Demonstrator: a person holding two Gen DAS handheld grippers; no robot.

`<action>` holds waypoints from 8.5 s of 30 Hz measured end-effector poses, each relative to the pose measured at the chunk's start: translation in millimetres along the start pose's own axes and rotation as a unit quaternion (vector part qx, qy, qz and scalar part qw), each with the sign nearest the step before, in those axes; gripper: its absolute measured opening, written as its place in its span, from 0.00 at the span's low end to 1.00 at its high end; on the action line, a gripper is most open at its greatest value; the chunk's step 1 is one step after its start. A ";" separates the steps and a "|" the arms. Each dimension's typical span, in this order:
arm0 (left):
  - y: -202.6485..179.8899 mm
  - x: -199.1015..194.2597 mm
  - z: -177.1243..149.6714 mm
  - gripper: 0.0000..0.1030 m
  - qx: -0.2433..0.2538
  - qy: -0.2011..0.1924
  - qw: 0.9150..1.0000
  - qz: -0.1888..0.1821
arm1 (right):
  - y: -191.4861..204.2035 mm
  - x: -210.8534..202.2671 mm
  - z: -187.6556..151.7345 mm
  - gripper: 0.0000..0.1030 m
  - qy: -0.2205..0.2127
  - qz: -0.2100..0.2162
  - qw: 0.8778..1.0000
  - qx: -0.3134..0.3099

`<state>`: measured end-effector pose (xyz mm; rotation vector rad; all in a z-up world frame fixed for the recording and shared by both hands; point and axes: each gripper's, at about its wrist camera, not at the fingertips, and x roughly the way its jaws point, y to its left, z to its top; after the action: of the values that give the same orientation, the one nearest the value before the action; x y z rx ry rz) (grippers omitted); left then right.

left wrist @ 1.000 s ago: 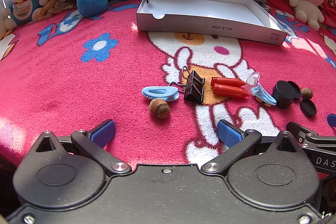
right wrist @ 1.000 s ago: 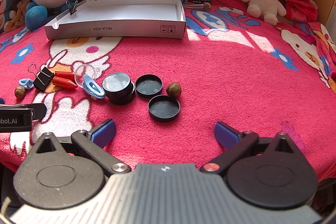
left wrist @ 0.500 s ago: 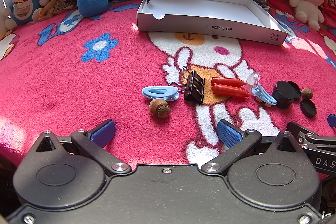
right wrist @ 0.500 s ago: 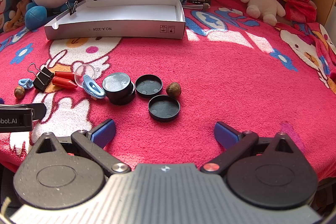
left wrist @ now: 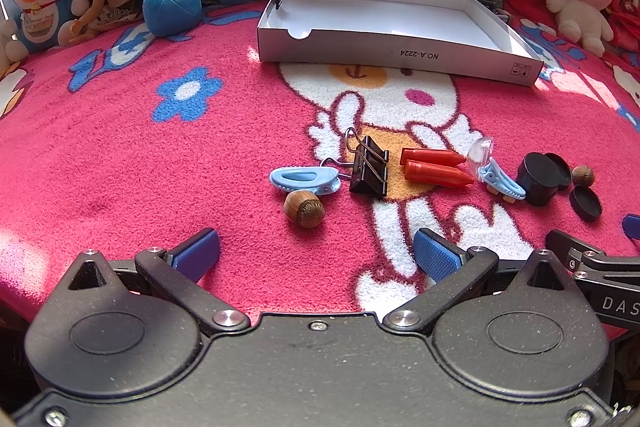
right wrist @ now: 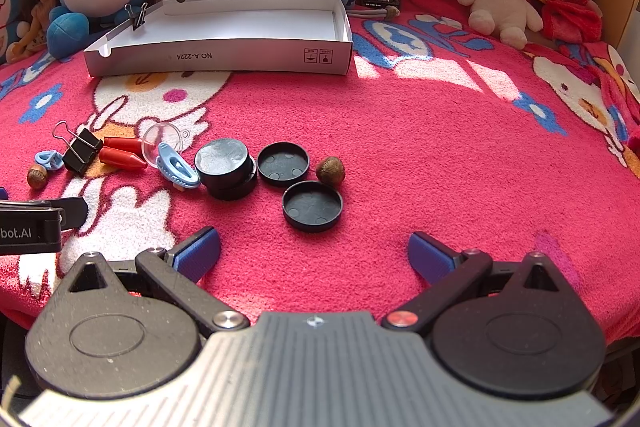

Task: Organize rigid objects

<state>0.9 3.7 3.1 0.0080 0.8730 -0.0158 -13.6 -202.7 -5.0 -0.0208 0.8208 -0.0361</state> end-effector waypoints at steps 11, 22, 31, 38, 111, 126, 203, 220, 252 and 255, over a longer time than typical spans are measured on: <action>2.3 -0.7 -10.5 1.00 0.017 -0.035 0.999 -0.012 | -3.6 -2.7 -9.9 1.00 -0.031 0.006 0.999 0.006; 9.9 -14.1 -6.2 0.64 -0.003 -0.065 0.998 -0.022 | -11.9 -7.4 -16.3 1.00 -0.070 0.024 0.997 0.010; 13.2 -17.1 -4.5 0.31 -0.003 -0.070 0.997 -0.028 | -16.1 -11.7 -12.7 0.78 -0.096 0.008 0.995 -0.006; 10.1 -10.6 -6.2 0.24 -0.003 -0.067 0.998 -0.024 | -5.9 -9.1 -14.3 0.50 -0.101 0.009 0.994 -0.032; -10.5 87.0 193.6 0.19 -0.021 -0.031 0.994 -0.105 | -24.0 95.6 184.8 0.36 -0.003 0.088 0.995 0.041; -22.1 140.4 224.3 0.19 -0.010 0.023 0.998 -0.057 | 2.5 148.0 218.9 0.36 0.071 0.072 0.995 0.023; -19.7 44.9 147.3 0.78 0.063 -0.084 0.993 -0.054 | -27.1 65.9 156.6 0.96 -0.061 0.111 0.992 0.008; -13.4 12.6 103.1 0.79 0.064 -0.086 0.991 -0.075 | -25.1 25.4 121.7 1.00 -0.097 0.115 0.988 -0.026; 6.4 -17.7 27.9 0.46 0.023 -0.058 0.994 -0.089 | -7.5 -8.0 29.0 0.86 -0.104 0.121 0.982 -0.101; 12.0 -20.2 26.2 0.44 0.005 -0.059 0.995 -0.086 | -5.2 -5.8 24.5 0.77 -0.098 0.121 0.982 -0.104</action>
<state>8.2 15.6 35.4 -0.0582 0.7543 -0.1794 0.3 -207.6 16.2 -0.1204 0.6220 0.2781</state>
